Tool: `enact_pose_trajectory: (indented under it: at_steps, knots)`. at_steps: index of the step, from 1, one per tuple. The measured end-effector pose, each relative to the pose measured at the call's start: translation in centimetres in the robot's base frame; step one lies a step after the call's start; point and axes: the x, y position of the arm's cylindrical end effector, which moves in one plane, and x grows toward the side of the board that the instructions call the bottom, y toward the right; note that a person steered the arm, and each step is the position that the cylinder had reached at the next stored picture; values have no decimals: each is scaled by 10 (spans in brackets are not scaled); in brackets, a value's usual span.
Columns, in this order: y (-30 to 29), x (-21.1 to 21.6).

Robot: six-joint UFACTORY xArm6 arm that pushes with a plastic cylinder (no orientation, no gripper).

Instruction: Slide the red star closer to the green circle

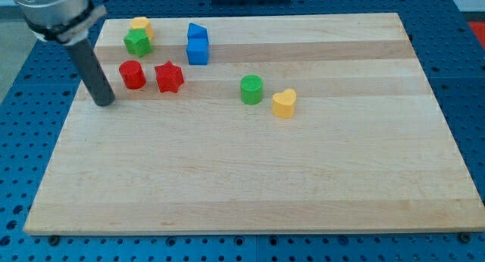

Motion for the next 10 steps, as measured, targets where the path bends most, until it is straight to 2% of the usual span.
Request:
enact_pose_trajectory:
  at_steps: [1,2,4,6,7,10]
  knots:
    - [-27,-32]
    - [-23,-66]
    - [69,-83]
    - [123,-66]
    - [128,-45]
    - [93,-16]
